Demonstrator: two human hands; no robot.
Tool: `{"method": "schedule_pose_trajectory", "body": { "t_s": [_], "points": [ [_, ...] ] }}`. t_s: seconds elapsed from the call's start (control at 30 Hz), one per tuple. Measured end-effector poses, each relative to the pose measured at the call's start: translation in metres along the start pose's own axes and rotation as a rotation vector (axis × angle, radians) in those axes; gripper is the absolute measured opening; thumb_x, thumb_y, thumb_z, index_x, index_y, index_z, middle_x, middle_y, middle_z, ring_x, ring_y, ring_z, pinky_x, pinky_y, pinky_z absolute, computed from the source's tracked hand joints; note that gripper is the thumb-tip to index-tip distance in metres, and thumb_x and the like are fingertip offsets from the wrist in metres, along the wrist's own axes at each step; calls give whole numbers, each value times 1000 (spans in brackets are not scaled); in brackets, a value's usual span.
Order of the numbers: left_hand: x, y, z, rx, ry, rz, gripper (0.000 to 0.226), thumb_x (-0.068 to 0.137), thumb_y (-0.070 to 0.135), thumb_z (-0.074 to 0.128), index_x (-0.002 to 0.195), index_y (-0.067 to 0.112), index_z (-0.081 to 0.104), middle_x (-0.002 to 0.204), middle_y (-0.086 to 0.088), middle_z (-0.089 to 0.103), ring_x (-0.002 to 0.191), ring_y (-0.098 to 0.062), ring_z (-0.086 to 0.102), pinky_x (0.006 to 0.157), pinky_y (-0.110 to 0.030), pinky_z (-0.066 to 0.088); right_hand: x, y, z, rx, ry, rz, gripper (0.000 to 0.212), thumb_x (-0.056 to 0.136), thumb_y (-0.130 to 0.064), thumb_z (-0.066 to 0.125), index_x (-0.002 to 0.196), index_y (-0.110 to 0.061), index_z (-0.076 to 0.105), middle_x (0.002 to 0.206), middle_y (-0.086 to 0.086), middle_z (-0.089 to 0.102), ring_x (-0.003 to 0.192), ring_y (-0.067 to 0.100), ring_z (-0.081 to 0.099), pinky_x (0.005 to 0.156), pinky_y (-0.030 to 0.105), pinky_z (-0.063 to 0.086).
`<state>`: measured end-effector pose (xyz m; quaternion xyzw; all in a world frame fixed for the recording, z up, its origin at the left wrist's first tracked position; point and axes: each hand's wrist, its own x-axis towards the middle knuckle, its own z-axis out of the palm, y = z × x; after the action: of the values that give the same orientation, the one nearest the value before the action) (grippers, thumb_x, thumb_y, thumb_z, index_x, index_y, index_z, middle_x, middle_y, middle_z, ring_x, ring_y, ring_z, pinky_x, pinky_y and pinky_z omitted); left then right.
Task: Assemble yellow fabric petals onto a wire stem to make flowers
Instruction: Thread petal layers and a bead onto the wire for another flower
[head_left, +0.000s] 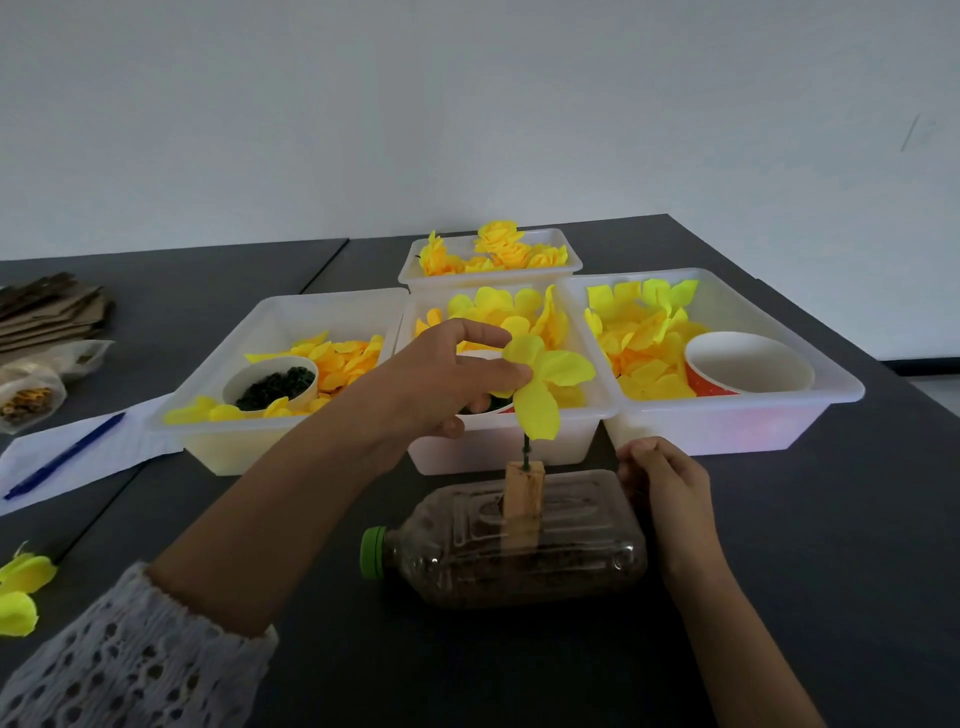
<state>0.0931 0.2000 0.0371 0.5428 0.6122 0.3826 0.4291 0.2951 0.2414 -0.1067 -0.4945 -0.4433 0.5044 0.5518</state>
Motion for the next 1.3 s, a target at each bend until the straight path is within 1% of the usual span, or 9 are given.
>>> {"method": "schedule_pose_trajectory", "body": {
  "t_s": [0.1, 0.2, 0.4, 0.6, 0.73, 0.97, 1.1, 1.2, 1.3],
  "points": [
    [-1, 1, 2, -25, 23, -23, 44, 83, 27, 73, 121, 27, 51, 95, 2, 65, 75, -10, 57, 51, -24, 42, 0, 1, -1, 6, 3, -12, 22, 93, -9, 49, 76, -4, 63, 57, -1, 55, 51, 5, 51, 46, 16, 44],
    [-1, -3, 7, -3, 112, 135, 51, 82, 19, 75, 122, 25, 44, 116, 1, 58, 101, -15, 60, 72, -27, 49, 1, 2, -1, 8, -5, -17, 22, 94, -9, 48, 78, -3, 63, 58, -1, 55, 51, 6, 51, 48, 17, 44],
    [-9, -7, 11, 267, 183, 553, 15, 83, 21, 70, 84, 36, 66, 116, 16, 55, 116, 1, 48, 87, -25, 42, 1, 4, 0, 9, -12, -31, 23, 93, -8, 48, 77, -3, 63, 57, -1, 54, 51, 6, 50, 47, 18, 43],
    [-7, -37, 29, 160, 76, 513, 36, 97, 43, 39, 85, 36, 72, 123, 7, 57, 124, -17, 49, 102, -50, 39, 2, 7, 0, 21, -16, -34, 23, 93, -8, 49, 75, -5, 63, 56, -2, 54, 51, 6, 49, 47, 18, 42],
    [-3, -57, 38, 243, 46, 520, 37, 96, 51, 34, 87, 46, 70, 124, 13, 55, 128, -17, 42, 106, -48, 35, 4, 9, -1, -7, -27, -56, 24, 93, -9, 49, 74, -6, 63, 57, -3, 55, 52, 5, 51, 48, 16, 43],
    [2, -74, 45, 329, 20, 497, 43, 97, 40, 33, 103, 25, 73, 125, 17, 55, 130, -12, 37, 108, -24, 28, 5, 12, 0, -59, -26, -103, 25, 92, -7, 50, 71, -9, 64, 57, -4, 56, 53, 2, 51, 48, 14, 43],
    [1, -78, 40, 499, -1, 485, 46, 97, 46, 29, 111, 30, 70, 132, 23, 48, 131, -7, 29, 110, -43, 26, 4, 13, 1, -137, -21, -122, 26, 92, -7, 51, 70, -12, 65, 62, -1, 61, 59, 6, 54, 59, 26, 45],
    [1, -73, 28, 705, -98, 445, 50, 98, 58, 22, 128, 41, 57, 145, 19, 36, 137, -11, 19, 111, -49, 20, 3, 12, 1, -143, -19, -129, 27, 92, -6, 51, 70, -12, 64, 64, 1, 62, 60, 6, 54, 61, 29, 44],
    [1, -61, 14, 765, -133, 388, 75, 83, 80, 27, 147, 39, 30, 141, 15, 33, 136, -9, 18, 111, -50, 23, 2, 11, 0, -153, -29, -136, 26, 92, -7, 52, 70, -13, 65, 66, 3, 63, 62, 9, 55, 62, 30, 44]
  ]
}}
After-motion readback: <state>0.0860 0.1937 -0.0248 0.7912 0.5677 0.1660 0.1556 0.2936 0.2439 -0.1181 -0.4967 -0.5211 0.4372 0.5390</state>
